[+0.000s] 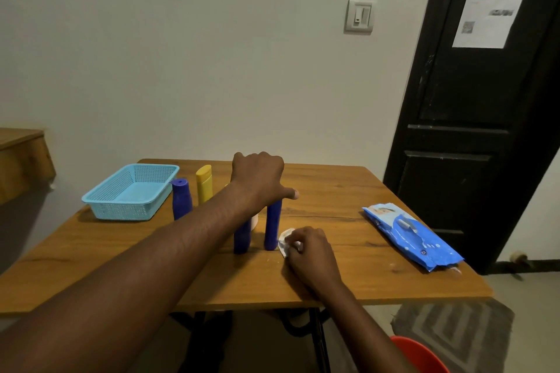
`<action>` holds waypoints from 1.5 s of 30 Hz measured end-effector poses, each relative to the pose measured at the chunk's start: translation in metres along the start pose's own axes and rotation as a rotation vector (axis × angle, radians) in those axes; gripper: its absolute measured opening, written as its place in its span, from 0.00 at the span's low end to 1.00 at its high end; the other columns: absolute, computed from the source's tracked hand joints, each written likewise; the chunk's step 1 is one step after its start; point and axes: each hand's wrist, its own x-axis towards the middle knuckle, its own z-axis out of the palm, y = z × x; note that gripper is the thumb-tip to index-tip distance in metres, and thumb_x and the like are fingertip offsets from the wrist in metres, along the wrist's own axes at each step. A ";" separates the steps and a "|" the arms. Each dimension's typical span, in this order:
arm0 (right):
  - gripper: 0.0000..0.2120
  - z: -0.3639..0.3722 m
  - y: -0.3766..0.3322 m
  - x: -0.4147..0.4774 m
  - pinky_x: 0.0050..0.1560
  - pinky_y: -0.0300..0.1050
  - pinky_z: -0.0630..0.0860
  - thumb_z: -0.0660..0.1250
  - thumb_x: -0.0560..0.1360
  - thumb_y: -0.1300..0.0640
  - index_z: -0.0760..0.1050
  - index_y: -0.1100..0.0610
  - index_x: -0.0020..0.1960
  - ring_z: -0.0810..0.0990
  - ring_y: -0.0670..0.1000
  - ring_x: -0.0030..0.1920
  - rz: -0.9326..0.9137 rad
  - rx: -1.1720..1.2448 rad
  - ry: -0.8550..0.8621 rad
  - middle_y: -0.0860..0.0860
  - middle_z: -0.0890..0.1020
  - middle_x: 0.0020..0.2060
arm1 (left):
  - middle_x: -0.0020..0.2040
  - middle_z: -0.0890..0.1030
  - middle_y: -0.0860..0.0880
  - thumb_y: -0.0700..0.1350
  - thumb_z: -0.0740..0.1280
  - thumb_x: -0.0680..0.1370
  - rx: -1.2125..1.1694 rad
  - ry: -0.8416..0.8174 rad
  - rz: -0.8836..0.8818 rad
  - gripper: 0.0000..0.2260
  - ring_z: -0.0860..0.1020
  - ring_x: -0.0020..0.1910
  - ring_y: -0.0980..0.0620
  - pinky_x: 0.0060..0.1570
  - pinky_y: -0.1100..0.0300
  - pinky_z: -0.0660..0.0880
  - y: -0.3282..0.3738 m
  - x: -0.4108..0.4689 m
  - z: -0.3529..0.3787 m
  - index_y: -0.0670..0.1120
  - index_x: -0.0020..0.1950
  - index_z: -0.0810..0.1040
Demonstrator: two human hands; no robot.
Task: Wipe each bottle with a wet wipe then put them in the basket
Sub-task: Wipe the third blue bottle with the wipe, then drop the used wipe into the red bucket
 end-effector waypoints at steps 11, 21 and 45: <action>0.12 0.009 -0.038 -0.043 0.59 0.51 0.72 0.65 0.78 0.53 0.79 0.52 0.60 0.74 0.52 0.59 -0.252 -0.326 -0.123 0.49 0.80 0.57 | 0.49 0.83 0.54 0.62 0.64 0.78 -0.126 0.161 0.103 0.16 0.79 0.49 0.52 0.52 0.52 0.74 0.016 -0.043 -0.006 0.53 0.55 0.82; 0.11 -0.025 -0.046 -0.060 0.49 0.44 0.81 0.67 0.79 0.61 0.85 0.49 0.46 0.84 0.43 0.46 0.014 0.590 0.104 0.42 0.87 0.42 | 0.57 0.80 0.53 0.46 0.63 0.82 -0.722 0.027 -0.038 0.11 0.78 0.53 0.56 0.52 0.61 0.74 0.011 -0.102 0.000 0.50 0.61 0.81; 0.10 -0.118 0.125 -0.174 0.48 0.53 0.83 0.77 0.73 0.64 0.86 0.54 0.51 0.87 0.52 0.44 0.173 0.525 0.296 0.49 0.88 0.45 | 0.44 0.87 0.51 0.44 0.75 0.75 -1.367 -0.295 0.082 0.05 0.85 0.43 0.55 0.49 0.53 0.82 0.199 -0.170 0.097 0.47 0.50 0.84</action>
